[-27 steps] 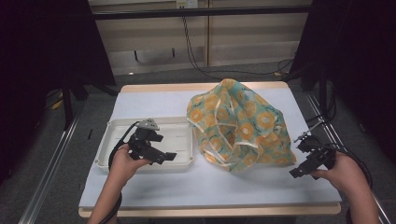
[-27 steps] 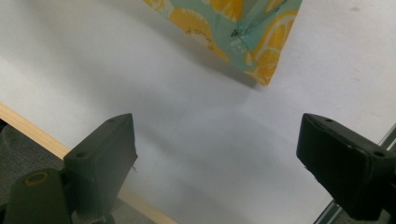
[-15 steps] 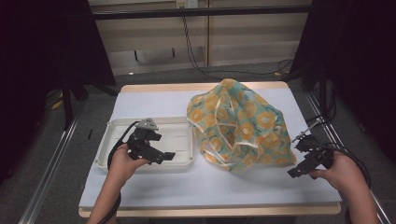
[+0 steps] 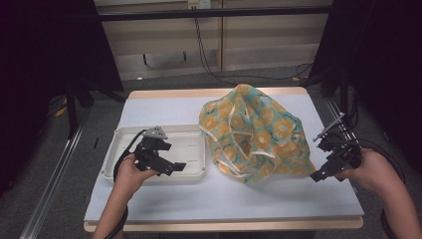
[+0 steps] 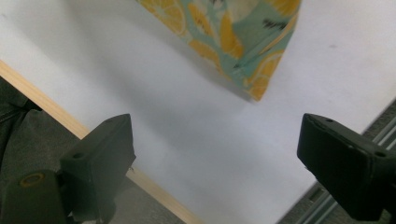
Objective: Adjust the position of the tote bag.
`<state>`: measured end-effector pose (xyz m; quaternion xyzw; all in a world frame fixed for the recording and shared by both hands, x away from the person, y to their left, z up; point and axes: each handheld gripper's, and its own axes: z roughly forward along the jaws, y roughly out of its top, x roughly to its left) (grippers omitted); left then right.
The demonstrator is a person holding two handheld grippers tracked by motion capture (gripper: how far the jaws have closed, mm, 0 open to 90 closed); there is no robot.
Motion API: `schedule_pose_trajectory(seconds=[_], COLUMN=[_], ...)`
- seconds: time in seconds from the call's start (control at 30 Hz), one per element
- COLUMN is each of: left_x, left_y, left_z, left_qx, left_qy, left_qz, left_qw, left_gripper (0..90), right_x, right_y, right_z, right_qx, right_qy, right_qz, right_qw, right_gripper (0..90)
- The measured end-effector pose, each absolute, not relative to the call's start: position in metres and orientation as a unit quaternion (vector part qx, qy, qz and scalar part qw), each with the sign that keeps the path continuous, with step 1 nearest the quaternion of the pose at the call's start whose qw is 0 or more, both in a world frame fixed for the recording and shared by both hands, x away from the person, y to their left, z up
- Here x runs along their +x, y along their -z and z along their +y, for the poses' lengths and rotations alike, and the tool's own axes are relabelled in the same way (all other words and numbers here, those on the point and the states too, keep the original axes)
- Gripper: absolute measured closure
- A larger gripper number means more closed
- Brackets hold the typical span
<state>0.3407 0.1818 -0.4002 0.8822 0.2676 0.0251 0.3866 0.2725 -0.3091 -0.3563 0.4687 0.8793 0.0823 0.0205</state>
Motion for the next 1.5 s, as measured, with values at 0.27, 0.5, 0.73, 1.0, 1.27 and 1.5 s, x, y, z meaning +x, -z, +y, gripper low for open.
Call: schedule_pose_trajectory(seconds=[0.27,0.5,0.73,1.0,1.27,1.5], left_x=[0.341,0.341,0.341,0.342,0.341,0.341], left_y=[0.400,0.400,0.399,0.399,0.397,0.397], left_z=[0.183,0.184,0.185,0.188,0.188,0.188], left_qx=[0.882,0.881,0.879,0.878,0.876,0.877], left_qy=[-0.022,-0.022,-0.025,-0.024,-0.026,-0.025], left_qz=[0.266,0.268,0.267,0.270,0.268,0.267], left_qw=[0.390,0.390,0.394,0.394,0.399,0.399], left_gripper=[4.0,4.1,4.2,4.2,4.3,4.3], right_x=[0.284,0.298,0.315,0.337,0.352,0.364], right_y=[0.318,0.287,0.260,0.244,0.222,0.207], right_z=[-0.308,-0.302,-0.297,-0.295,-0.288,-0.272], right_qx=[0.450,0.442,0.443,0.453,0.469,0.465], right_qy=[-0.093,-0.091,-0.097,-0.093,-0.088,-0.095], right_qz=[0.888,0.892,0.891,0.886,0.879,0.880], right_qw=[0.015,0.010,0.006,0.007,0.022,0.022], right_gripper=[10.8,10.8,10.8,10.8,10.9,10.9])
